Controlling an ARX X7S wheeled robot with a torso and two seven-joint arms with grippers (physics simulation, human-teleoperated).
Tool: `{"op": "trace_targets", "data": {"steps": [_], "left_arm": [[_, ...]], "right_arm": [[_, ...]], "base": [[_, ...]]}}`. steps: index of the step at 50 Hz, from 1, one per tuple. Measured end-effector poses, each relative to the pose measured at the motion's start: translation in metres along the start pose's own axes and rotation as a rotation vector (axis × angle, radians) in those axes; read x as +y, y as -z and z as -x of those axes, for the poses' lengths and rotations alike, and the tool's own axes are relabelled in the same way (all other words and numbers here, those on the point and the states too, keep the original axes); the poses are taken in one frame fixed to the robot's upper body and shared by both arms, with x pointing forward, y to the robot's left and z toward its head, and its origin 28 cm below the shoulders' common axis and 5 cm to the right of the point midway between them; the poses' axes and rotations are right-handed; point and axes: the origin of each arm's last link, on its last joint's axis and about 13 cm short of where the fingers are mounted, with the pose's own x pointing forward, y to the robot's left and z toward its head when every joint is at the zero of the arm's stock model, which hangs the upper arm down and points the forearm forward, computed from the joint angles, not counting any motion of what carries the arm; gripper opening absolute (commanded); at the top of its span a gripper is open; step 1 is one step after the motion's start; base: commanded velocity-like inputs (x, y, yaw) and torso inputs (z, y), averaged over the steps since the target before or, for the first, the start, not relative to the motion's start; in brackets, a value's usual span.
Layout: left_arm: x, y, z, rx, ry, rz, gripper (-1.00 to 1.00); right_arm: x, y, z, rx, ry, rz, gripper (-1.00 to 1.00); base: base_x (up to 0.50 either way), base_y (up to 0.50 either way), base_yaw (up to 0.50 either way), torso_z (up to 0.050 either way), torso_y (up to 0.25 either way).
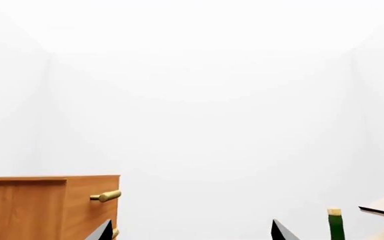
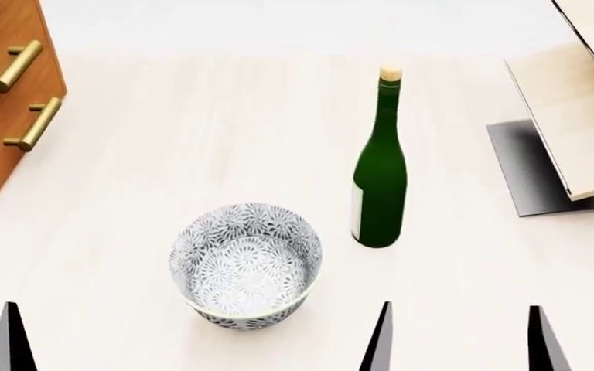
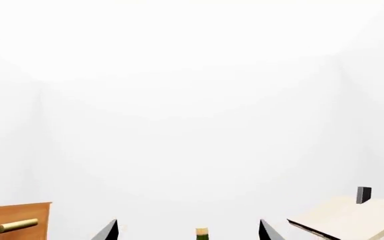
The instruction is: Put the wine bottle on the wine rack.
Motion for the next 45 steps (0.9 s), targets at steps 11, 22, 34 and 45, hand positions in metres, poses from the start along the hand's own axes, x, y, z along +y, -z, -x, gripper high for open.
{"op": "trace_targets", "data": {"steps": [11,22,34,45], "left_arm": [[-0.0001,-0.0012,0.0003,-0.004,0.000,0.000,1.00],[-0.0002,-0.0014,0.0011,-0.005,0.000,0.000,1.00],[0.0002,-0.0014,0.0018,-0.005,-0.003,-0.002,1.00],[0.0006,-0.0008,0.0013,-0.003,-0.004,-0.001,1.00]], "right_arm": [[0.0004,0.0005,0.0003,0.010,-0.003,-0.001,1.00],[0.0012,0.0015,0.0010,0.016,-0.007,-0.002,1.00],[0.0025,0.0026,0.0022,0.021,-0.014,-0.004,1.00],[0.0025,0.0027,0.0019,0.023,-0.015,-0.005,1.00]], "base": [[0.17,0.00,0.00,0.000,0.000],[0.17,0.00,0.00,0.000,0.000],[0.17,0.00,0.00,0.000,0.000],[0.17,0.00,0.00,0.000,0.000]]}}
